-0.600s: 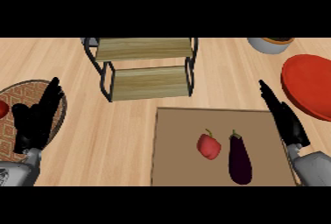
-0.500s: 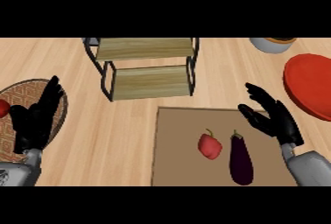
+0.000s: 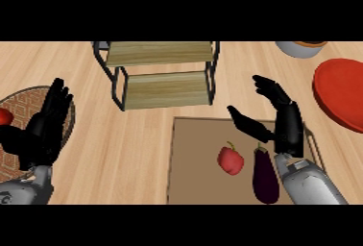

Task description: Pick the bell pepper from the tray and place it in the tiered shelf

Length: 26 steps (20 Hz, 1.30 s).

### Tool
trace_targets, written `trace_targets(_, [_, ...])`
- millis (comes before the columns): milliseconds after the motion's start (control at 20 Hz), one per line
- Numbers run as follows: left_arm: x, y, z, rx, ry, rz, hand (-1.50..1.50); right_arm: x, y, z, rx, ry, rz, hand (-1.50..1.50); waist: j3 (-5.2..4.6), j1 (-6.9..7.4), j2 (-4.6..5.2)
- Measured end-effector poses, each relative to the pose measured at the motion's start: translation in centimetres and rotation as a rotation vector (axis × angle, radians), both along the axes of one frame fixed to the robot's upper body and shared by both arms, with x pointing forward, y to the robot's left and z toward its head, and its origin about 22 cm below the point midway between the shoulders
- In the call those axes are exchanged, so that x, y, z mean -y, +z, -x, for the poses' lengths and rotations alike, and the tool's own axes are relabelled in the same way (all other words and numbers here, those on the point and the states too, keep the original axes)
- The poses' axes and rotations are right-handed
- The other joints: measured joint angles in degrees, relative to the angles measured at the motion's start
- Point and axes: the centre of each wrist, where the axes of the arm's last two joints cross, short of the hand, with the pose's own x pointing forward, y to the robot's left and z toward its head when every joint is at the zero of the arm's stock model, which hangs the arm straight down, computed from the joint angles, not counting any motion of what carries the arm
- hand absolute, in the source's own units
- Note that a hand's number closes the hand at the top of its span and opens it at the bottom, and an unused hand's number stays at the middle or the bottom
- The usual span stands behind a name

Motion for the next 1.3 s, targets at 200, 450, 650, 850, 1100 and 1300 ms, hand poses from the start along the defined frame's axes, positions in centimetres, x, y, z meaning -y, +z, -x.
trace_targets(200, [0.1, -0.2, 0.6, 0.0, 0.002, 0.019, 0.0, -1.3, 2.9, 2.5, 0.044, 0.092, 0.01, -1.5, 0.04, -0.18, 0.05])
trace_targets(450, [0.0, -0.5, 0.9, 0.005, 0.001, 0.018, 0.0, -1.7, 5.7, 4.2, -0.102, 0.233, 0.215, -1.5, -0.15, -0.27, -0.13])
trace_targets(650, [0.3, -0.6, 0.9, 0.004, -0.004, 0.02, 0.0, -3.0, 7.5, 5.0, -0.255, 0.3, 0.416, -1.5, -0.28, 0.0, -0.26])
trace_targets(850, [0.6, -0.2, 0.5, 0.004, -0.018, 0.016, 0.0, -4.3, 8.5, 4.3, -0.357, 0.287, 0.671, -1.5, -0.38, 0.89, -0.14])
trace_targets(1100, [1.1, -0.2, 0.4, 0.009, -0.029, 0.016, 0.0, -6.8, 8.3, 3.4, -0.443, 0.271, 0.874, -1.5, -0.34, 1.46, -0.02])
trace_targets(1300, [1.0, -0.1, 0.3, 0.014, -0.03, 0.022, 0.0, -9.1, 7.7, 2.7, -0.485, 0.272, 0.946, -1.5, -0.25, 1.3, 0.05])
